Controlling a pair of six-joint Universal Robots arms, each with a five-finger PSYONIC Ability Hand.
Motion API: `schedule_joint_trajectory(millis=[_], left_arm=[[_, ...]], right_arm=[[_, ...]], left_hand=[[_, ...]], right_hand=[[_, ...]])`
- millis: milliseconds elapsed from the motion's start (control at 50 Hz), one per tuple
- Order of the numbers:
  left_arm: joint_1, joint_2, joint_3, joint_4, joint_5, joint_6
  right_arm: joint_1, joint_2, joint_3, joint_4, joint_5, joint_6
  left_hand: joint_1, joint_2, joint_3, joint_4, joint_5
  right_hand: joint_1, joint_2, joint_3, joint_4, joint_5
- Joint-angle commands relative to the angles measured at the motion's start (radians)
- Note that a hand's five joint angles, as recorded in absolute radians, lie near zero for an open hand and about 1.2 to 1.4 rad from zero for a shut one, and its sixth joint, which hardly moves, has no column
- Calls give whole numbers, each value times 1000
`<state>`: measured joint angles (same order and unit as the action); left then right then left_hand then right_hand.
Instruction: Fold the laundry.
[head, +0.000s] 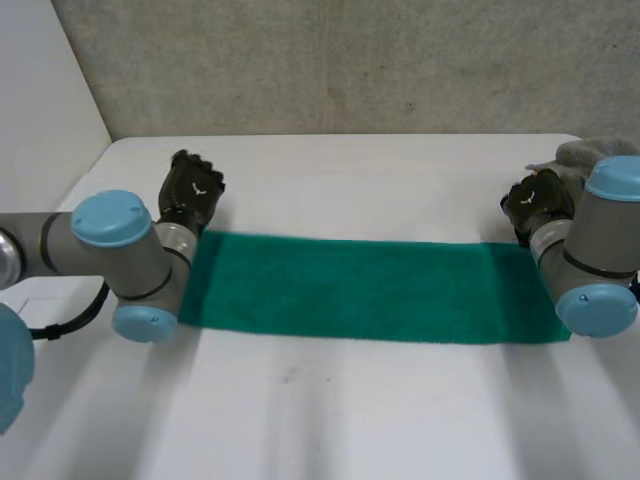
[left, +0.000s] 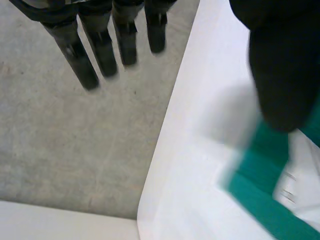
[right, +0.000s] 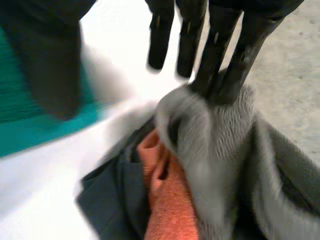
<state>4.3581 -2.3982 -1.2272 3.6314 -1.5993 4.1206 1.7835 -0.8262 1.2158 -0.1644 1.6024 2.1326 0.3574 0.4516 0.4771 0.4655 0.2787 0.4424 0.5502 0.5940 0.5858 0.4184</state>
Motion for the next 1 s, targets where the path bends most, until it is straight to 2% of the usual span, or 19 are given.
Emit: schedule_joint_trajectory(millis=[20, 120, 180, 220, 280, 360, 440, 560, 620, 640, 680, 760, 840, 900, 1000], left_arm=[[-43, 13, -12, 16, -4, -8], [-45, 91, -109, 12, -16, -6], [-40, 177, -213, 10, -15, -11], [-40, 217, -265, 9, -10, -14], [-38, 289, -366, 13, -5, -42], [-40, 349, -455, 15, -4, -118], [-46, 367, -494, 15, -2, -212], [-49, 364, -499, 15, -2, -269], [-49, 360, -499, 16, -2, -269], [-49, 358, -499, 16, -2, -270], [-49, 357, -499, 16, -2, -269], [-48, 357, -503, 15, -4, -270], [-46, 370, -514, 15, -4, -272], [-43, 386, -520, 15, -2, -272], [-40, 407, -531, 13, -4, -278]], right_arm=[[14, -47, 31, -78, 70, 30], [-2, -180, 132, -69, 44, 136], [-27, -275, 212, -9, -30, 217], [-55, -333, 270, 98, -99, 262], [-105, -379, 333, 260, -185, 309], [-183, -390, 416, 376, -269, 348], [-216, -389, 488, 320, -324, 351], [-223, -369, 524, 200, -328, 352], [-226, -315, 521, 166, -329, 352], [-228, -306, 519, 158, -329, 352], [-230, -291, 511, 141, -325, 351], [-268, -295, 519, 103, -291, 349], [-312, -378, 533, 65, -266, 328], [-352, -439, 539, 78, -265, 259], [-463, -450, 538, 95, -257, 64]], left_hand=[[-183, -277, -303, -291, -279], [-183, -277, -303, -291, -279], [-183, -277, -303, -291, -279], [-183, -277, -303, -291, -279], [-183, -277, -303, -291, -279], [-183, -277, -303, -291, -279], [-183, -277, -303, -291, -279], [-183, -277, -303, -291, -279], [-183, -277, -303, -291, -279], [-183, -277, -303, -291, -279], [-183, -277, -303, -291, -279], [-183, -277, -303, -291, -279], [-183, -277, -303, -291, -279], [-183, -277, -303, -291, -279], [-183, -277, -303, -291, -279]], right_hand=[[-268, -376, -420, -411, -418], [-268, -376, -420, -411, -418], [-268, -376, -420, -411, -418], [-268, -376, -420, -411, -418], [-268, -376, -420, -411, -418], [-268, -376, -420, -411, -418], [-170, -278, -322, -313, -320], [4, -104, -148, -140, -147], [179, 71, 28, 36, 29], [282, 174, 130, 138, 131], [940, 832, 789, 797, 790], [954, 846, 802, 810, 803], [954, 846, 802, 810, 803], [954, 846, 802, 810, 803], [954, 846, 802, 810, 803]])
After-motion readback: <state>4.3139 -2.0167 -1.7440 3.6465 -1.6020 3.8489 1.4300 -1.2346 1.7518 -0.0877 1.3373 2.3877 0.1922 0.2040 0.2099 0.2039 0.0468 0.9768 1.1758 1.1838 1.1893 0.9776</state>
